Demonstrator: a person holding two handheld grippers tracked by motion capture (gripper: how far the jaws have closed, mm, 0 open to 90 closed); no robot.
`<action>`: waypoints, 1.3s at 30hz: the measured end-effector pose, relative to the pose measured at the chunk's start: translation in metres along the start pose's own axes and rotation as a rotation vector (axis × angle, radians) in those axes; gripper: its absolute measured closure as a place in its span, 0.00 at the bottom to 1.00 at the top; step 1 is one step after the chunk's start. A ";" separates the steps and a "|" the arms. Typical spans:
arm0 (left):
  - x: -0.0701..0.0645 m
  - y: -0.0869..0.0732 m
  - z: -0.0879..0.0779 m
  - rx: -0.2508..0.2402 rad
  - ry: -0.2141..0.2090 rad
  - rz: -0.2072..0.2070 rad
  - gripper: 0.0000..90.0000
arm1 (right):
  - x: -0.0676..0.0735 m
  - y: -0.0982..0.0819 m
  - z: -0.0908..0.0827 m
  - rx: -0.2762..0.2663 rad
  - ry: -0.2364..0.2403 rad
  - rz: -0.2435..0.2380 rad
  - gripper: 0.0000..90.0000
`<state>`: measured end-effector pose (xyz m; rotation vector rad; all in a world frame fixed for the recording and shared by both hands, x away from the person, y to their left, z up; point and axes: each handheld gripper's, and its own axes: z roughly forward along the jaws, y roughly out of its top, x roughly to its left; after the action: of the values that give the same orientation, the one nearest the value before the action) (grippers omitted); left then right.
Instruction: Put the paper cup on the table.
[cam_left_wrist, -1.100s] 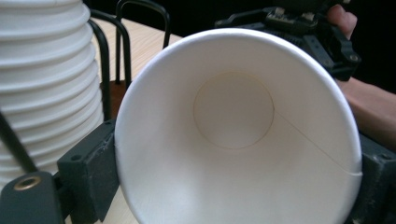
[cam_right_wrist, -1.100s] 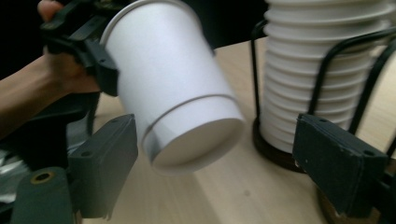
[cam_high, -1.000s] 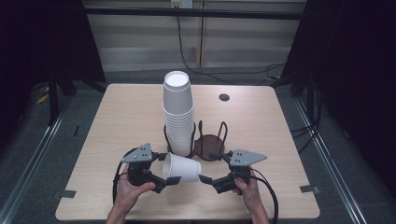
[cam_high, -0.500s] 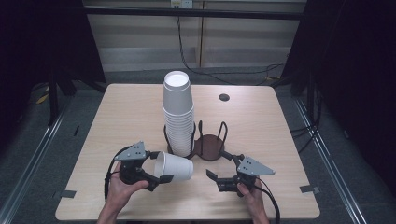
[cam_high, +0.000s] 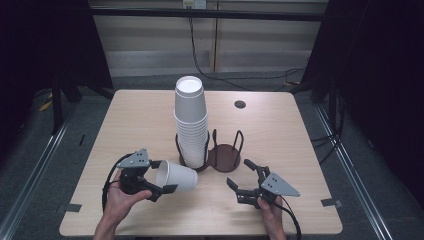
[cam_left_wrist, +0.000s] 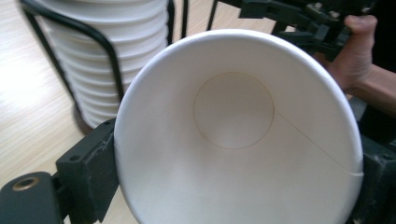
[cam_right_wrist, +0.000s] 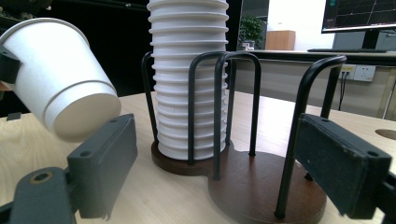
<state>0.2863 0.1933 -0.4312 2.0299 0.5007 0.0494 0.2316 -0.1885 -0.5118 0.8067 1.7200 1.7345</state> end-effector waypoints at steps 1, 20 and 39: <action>0.001 0.000 -0.003 0.004 0.006 -0.001 0.10 | 0.000 0.000 -0.001 -0.003 -0.003 -0.002 0.14; 0.032 0.005 -0.040 0.089 0.130 -0.068 0.10 | 0.000 0.000 -0.001 0.001 -0.024 0.000 0.15; 0.065 0.033 -0.034 0.254 0.254 -0.072 0.10 | 0.000 0.000 -0.001 0.001 -0.023 0.000 0.15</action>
<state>0.3481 0.2326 -0.3977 2.2650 0.7721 0.2118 0.2305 -0.1893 -0.5118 0.8244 1.7059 1.7181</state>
